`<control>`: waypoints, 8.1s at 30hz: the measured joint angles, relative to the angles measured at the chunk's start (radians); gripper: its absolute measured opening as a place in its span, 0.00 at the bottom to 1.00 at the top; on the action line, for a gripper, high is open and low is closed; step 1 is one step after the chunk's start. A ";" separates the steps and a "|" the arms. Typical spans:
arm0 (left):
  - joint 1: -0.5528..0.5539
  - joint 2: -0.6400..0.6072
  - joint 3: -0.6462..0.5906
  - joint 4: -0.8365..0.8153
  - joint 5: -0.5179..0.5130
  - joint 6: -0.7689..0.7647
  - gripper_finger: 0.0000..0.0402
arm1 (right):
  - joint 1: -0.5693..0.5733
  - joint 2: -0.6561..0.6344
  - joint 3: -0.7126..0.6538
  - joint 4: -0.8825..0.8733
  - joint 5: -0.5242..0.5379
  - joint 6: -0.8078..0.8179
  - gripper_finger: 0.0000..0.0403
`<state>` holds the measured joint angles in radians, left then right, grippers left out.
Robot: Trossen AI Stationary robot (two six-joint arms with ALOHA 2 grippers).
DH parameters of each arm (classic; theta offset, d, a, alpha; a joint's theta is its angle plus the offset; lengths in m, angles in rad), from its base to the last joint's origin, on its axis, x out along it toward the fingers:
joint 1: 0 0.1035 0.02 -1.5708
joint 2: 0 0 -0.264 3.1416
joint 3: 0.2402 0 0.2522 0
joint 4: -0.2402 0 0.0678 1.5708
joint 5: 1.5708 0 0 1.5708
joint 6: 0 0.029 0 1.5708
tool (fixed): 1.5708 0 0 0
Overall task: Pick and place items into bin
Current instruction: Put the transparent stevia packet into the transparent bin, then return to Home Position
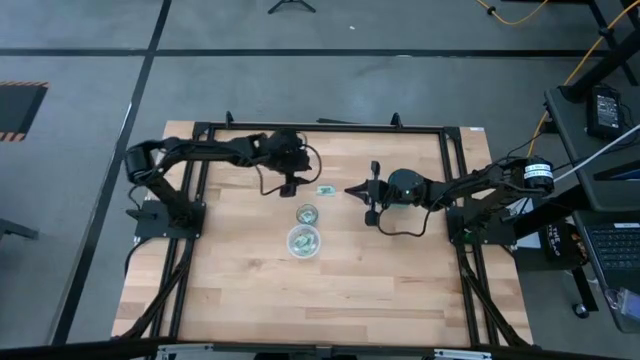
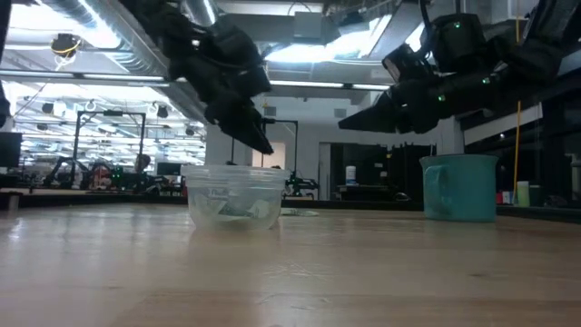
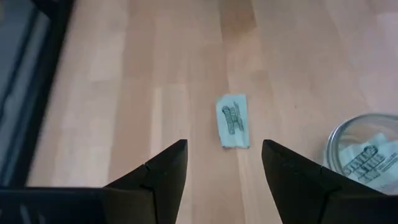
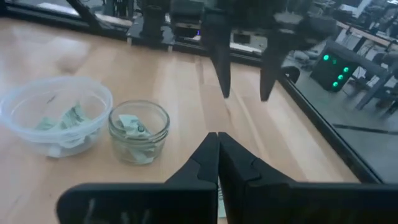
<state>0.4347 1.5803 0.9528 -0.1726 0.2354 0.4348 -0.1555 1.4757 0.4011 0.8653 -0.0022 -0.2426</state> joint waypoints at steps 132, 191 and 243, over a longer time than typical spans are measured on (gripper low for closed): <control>-0.609 0.108 0.281 -0.508 -0.264 -0.470 0.01 | 0.050 0.002 0.001 -0.010 -0.003 0.076 0.01; -0.522 -0.266 0.016 -0.379 -0.282 -0.291 0.01 | 0.050 0.001 0.001 -0.034 -0.002 0.080 0.01; -0.419 -1.503 -0.945 0.227 -0.484 -0.278 0.00 | 0.050 0.001 0.001 -0.021 -0.004 0.139 0.01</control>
<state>0.0154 0.0777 0.0082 0.0540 -0.2488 0.1570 -0.1051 1.4765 0.4023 0.8442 -0.0063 -0.1031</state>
